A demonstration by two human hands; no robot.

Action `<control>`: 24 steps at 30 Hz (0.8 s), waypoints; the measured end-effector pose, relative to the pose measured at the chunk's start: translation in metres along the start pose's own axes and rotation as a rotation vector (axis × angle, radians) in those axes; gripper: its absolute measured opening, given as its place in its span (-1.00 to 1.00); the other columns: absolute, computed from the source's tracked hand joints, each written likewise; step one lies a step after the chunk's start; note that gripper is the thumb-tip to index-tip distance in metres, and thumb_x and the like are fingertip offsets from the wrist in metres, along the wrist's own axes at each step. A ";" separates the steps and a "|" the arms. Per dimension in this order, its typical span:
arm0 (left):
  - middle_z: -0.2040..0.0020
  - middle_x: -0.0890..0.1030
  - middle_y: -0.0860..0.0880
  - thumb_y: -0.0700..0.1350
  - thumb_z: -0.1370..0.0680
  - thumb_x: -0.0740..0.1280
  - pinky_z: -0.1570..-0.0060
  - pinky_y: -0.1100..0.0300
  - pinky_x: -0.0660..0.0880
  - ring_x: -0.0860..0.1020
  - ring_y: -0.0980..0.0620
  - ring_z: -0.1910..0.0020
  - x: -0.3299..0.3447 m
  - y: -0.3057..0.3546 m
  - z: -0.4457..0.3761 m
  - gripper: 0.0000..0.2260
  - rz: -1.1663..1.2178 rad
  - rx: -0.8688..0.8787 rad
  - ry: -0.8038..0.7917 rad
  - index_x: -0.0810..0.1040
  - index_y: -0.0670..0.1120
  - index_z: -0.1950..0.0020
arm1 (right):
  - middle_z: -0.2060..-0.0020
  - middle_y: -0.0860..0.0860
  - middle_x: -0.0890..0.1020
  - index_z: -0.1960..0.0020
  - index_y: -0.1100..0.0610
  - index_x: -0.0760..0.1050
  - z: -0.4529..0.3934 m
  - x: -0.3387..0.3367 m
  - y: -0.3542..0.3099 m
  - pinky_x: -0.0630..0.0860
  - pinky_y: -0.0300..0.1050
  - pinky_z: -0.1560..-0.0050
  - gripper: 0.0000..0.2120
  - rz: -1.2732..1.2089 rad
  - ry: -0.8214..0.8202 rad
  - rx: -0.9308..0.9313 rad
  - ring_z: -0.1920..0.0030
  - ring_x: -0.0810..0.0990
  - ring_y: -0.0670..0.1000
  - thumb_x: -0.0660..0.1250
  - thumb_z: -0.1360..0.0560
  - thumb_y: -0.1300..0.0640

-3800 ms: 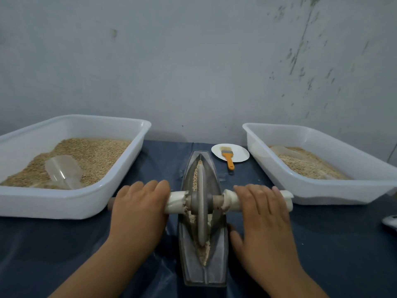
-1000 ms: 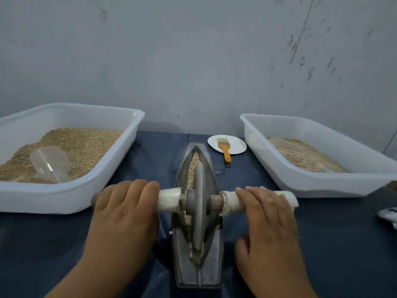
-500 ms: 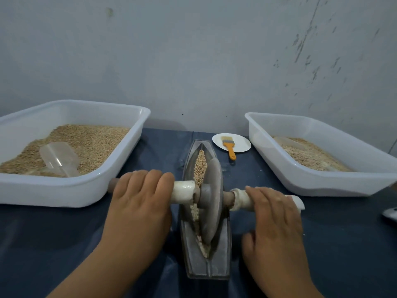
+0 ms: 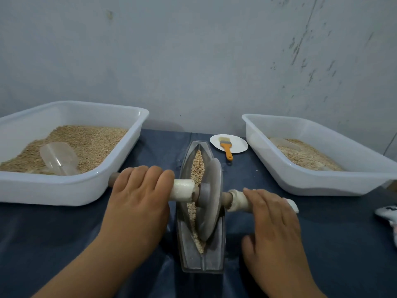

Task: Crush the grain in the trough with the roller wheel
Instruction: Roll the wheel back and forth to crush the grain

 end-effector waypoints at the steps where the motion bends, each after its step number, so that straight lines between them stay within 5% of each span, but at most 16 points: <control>1: 0.14 0.50 -0.07 -0.21 -0.37 0.31 0.04 -0.06 0.37 0.46 -0.15 0.16 -0.001 0.000 0.002 -0.80 0.000 -0.001 0.001 0.51 -0.11 0.02 | -0.24 0.04 0.47 -0.38 0.13 0.43 0.002 -0.003 -0.001 0.18 0.09 -0.38 -0.15 -0.002 0.013 -0.020 -0.28 0.38 0.09 0.46 -0.09 0.36; 4: 0.16 0.50 -0.08 -0.25 -0.36 0.36 0.06 -0.05 0.38 0.46 -0.15 0.17 0.012 -0.007 -0.007 -0.80 -0.019 -0.047 -0.079 0.53 -0.13 0.04 | -0.30 0.03 0.44 -0.43 0.10 0.37 -0.008 0.003 -0.002 0.13 0.09 -0.46 -0.18 0.035 -0.065 -0.025 -0.34 0.33 0.07 0.44 -0.18 0.31; 9: 0.10 0.49 -0.06 -0.20 -0.39 0.41 0.01 0.01 0.36 0.46 -0.12 0.10 0.041 -0.020 -0.023 -0.74 -0.034 -0.120 -0.300 0.50 -0.09 -0.05 | -0.44 -0.04 0.21 -0.54 -0.02 0.10 -0.040 0.012 -0.010 -0.30 -0.06 -0.53 -0.26 0.111 -0.156 -0.005 -0.48 0.08 0.00 0.29 -0.42 0.17; 18: 0.17 0.48 -0.05 -0.23 -0.32 0.40 0.13 -0.01 0.35 0.44 -0.12 0.20 0.016 -0.017 0.009 -0.75 0.004 -0.085 -0.106 0.49 -0.10 0.03 | -0.28 0.07 0.45 -0.40 0.13 0.38 -0.010 -0.003 -0.014 0.14 0.18 -0.46 -0.27 0.083 -0.019 -0.060 -0.36 0.33 0.13 0.44 -0.24 0.28; 24: 0.16 0.48 -0.06 -0.21 -0.34 0.42 0.13 0.03 0.32 0.44 -0.13 0.18 0.035 -0.021 -0.015 -0.76 -0.017 -0.129 -0.237 0.49 -0.10 0.03 | -0.43 -0.04 0.20 -0.53 -0.01 0.09 -0.039 0.014 -0.012 -0.27 0.00 -0.54 -0.26 0.178 -0.176 -0.007 -0.48 0.08 0.01 0.32 -0.42 0.14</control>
Point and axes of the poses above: each hand's wrist, its own z-axis away from the middle knuckle, its own x-axis out of the palm, y = z × x, the point moved 10 cm from there along -z, towards the middle knuckle
